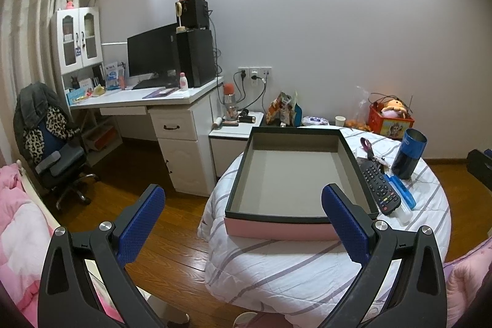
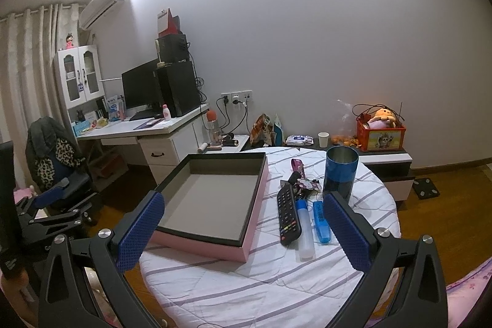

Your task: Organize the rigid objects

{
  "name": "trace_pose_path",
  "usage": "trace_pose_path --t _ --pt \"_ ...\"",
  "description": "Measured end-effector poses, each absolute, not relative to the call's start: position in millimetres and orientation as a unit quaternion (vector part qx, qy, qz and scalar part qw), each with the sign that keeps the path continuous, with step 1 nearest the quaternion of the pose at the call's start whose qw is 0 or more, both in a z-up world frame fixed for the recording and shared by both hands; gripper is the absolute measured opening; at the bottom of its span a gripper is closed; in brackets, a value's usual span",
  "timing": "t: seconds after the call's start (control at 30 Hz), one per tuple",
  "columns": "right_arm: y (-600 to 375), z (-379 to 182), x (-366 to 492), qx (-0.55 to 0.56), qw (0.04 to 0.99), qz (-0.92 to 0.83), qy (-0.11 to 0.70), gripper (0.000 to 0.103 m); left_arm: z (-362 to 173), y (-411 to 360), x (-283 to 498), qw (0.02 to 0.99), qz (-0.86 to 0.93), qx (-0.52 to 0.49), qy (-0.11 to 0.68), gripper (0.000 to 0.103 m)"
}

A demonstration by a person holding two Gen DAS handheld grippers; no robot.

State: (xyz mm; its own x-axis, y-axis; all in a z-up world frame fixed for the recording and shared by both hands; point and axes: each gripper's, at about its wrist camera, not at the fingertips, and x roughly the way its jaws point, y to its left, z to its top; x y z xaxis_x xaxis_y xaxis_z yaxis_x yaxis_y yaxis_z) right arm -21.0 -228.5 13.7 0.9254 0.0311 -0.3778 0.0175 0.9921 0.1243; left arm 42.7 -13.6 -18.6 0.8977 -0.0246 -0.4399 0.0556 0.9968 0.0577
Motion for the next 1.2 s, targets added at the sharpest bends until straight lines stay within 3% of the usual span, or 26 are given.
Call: trace_pose_path --t 0.77,1.2 --pt "-244 20 -30 0.062 0.981 -0.022 0.185 0.103 2 -37 33 0.976 -0.056 0.046 0.205 0.103" --pt "-242 36 -48 0.04 0.973 -0.154 0.166 0.103 11 -45 52 0.96 -0.177 0.045 0.214 0.103"
